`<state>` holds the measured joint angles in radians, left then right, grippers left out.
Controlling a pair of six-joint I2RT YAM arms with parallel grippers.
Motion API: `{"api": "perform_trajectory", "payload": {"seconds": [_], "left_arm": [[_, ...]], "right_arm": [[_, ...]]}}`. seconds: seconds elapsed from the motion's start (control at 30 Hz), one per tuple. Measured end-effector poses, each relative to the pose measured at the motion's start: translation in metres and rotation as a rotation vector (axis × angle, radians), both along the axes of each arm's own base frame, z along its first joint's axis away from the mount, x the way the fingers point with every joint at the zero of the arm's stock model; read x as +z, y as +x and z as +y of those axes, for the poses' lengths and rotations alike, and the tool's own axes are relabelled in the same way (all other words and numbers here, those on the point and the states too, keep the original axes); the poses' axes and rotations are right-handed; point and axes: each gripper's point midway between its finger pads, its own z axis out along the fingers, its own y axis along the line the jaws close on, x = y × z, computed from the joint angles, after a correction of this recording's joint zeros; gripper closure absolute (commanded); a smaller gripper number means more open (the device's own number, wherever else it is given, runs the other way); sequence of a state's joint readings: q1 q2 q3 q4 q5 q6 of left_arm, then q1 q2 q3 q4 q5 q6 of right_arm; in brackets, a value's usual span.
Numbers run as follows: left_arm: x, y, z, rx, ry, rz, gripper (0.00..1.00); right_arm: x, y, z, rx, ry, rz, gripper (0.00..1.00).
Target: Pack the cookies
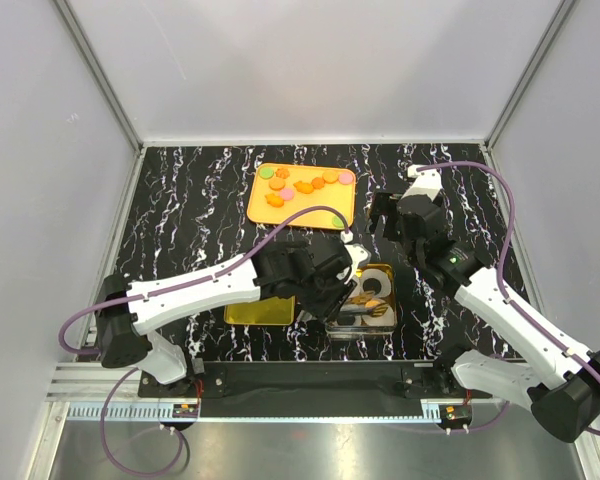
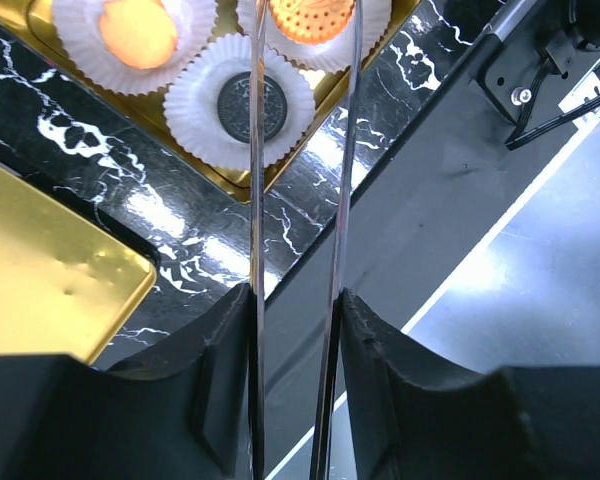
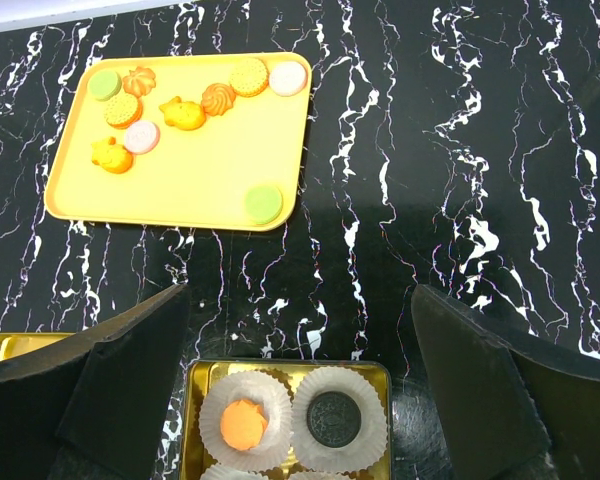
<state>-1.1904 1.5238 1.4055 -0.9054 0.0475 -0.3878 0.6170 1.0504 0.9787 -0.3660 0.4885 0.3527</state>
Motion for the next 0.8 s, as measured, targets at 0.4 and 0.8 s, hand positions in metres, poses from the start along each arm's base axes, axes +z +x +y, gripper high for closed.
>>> {"api": "perform_trajectory", "payload": {"seconds": [0.4,0.8], "left_arm": [[-0.002,-0.003,-0.002,-0.007,-0.006,0.005,0.49],[0.009,0.004,0.002,0.000,-0.029,-0.018,0.57]], "right_arm": [[0.000,0.000,0.000,0.000,0.000,0.000,0.00],[0.000,0.000,0.000,0.000,0.000,0.000,0.00]]}}
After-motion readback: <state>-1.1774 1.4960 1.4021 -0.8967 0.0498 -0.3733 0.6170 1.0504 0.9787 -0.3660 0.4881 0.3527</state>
